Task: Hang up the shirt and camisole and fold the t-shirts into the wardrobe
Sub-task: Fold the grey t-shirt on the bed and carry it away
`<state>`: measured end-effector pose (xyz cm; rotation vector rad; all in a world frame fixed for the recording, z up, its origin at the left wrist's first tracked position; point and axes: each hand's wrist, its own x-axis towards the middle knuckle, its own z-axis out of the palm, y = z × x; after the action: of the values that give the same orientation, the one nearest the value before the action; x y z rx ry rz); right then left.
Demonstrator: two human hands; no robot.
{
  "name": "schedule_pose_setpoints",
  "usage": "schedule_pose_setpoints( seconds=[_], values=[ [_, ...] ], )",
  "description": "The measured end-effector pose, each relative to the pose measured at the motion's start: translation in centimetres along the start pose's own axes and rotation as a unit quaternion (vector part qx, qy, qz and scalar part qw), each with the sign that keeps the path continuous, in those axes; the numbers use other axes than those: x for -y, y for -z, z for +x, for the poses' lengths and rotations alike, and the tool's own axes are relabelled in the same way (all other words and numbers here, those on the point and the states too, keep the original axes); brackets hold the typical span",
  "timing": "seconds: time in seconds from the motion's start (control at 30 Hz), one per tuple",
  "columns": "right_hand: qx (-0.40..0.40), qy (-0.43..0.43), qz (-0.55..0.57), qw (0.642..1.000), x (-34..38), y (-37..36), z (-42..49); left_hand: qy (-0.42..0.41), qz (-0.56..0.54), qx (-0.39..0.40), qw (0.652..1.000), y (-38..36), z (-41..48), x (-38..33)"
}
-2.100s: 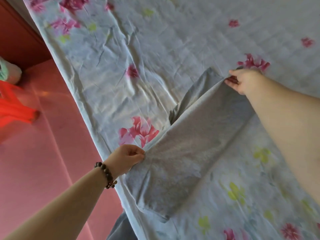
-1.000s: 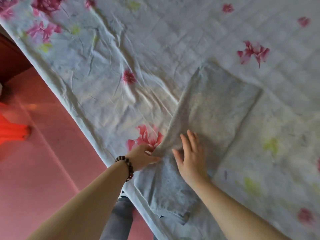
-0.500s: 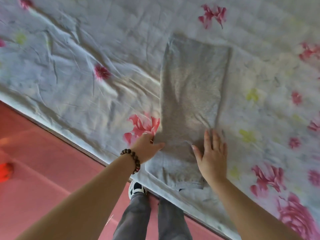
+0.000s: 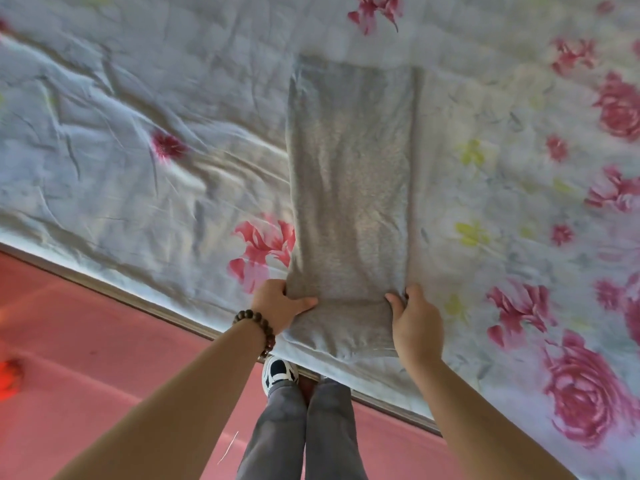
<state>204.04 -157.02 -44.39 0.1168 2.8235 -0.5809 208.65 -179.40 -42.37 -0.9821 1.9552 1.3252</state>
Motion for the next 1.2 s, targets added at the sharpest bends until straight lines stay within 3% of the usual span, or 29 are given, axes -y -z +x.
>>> schedule_pose_setpoints(
  seconds=[0.1,0.17,0.2,0.3,0.4,0.5,0.67,0.73,0.87,1.03,1.2],
  values=[
    [-0.072,0.038,-0.055,0.995,0.3,0.5,-0.1,-0.037,0.099,-0.144,0.984,0.1,-0.8,0.0],
    [-0.146,0.120,-0.073,0.979,1.0,0.5,0.3,-0.162,0.159,-0.275,0.934,0.0,-0.7,0.1],
    [-0.157,0.167,-0.072,0.971,1.6,0.2,0.6,-0.241,0.183,-0.302,0.904,-0.3,-0.4,-0.1],
    [-0.098,0.300,-0.074,0.946,3.9,-1.8,1.9,-0.378,0.278,-0.232,0.852,-2.5,1.4,-1.5],
    [-0.019,0.330,-0.114,0.937,5.1,-3.6,3.4,-0.363,0.371,-0.151,0.841,-4.0,3.6,-2.5],
    [0.003,0.297,-0.173,0.939,3.7,-3.7,4.9,-0.331,0.413,-0.169,0.832,-4.1,5.4,-1.6],
    [-0.034,0.145,-0.196,0.969,0.5,-1.9,5.8,-0.311,0.399,-0.208,0.837,-3.5,4.5,-1.7],
    [-0.056,0.175,-0.186,0.965,1.6,-1.4,6.2,-0.303,0.397,-0.219,0.838,-3.5,4.5,-3.2],
    [-0.043,0.324,-0.125,0.937,6.9,-2.8,8.7,-0.293,0.407,-0.215,0.838,-2.9,7.4,-6.7],
    [-0.026,0.328,-0.130,0.935,11.0,-4.8,16.6,-0.289,0.408,-0.214,0.839,-0.5,13.1,-11.2],
    [-0.076,0.338,-0.116,0.931,14.3,-4.5,25.3,-0.305,0.385,-0.230,0.840,2.7,19.5,-16.6]
  ],
)
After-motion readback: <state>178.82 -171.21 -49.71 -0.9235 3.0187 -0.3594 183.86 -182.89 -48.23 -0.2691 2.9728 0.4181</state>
